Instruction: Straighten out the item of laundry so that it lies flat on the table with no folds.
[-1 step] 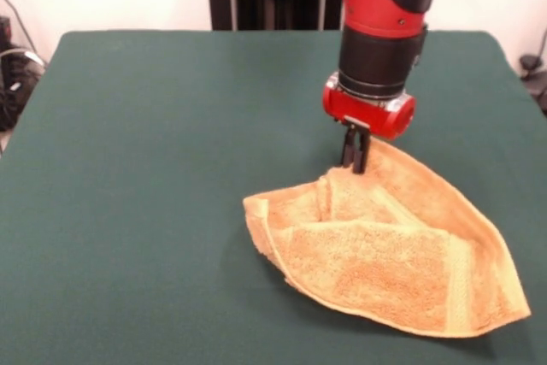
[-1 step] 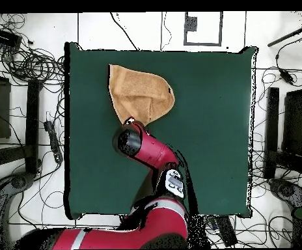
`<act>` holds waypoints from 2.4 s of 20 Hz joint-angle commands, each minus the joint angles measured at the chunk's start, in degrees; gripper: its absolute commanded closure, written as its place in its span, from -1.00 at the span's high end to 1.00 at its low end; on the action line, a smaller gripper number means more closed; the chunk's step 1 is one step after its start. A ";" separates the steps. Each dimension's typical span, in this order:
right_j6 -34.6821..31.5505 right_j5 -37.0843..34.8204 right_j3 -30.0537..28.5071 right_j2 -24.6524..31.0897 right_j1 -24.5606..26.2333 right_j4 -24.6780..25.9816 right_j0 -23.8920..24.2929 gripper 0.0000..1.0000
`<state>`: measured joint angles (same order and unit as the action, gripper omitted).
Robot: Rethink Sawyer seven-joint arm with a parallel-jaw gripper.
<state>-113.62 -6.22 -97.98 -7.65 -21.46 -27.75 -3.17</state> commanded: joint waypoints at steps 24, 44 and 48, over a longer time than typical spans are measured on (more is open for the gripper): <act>-10.38 -2.12 -2.14 4.35 5.34 1.97 -1.94 -1.00; -9.95 -7.24 1.45 3.18 6.15 6.25 -1.08 1.00; -9.89 -8.02 1.62 3.38 6.11 6.82 -0.93 1.00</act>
<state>-118.70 -7.77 -98.12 -7.79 -21.48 -22.65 -4.45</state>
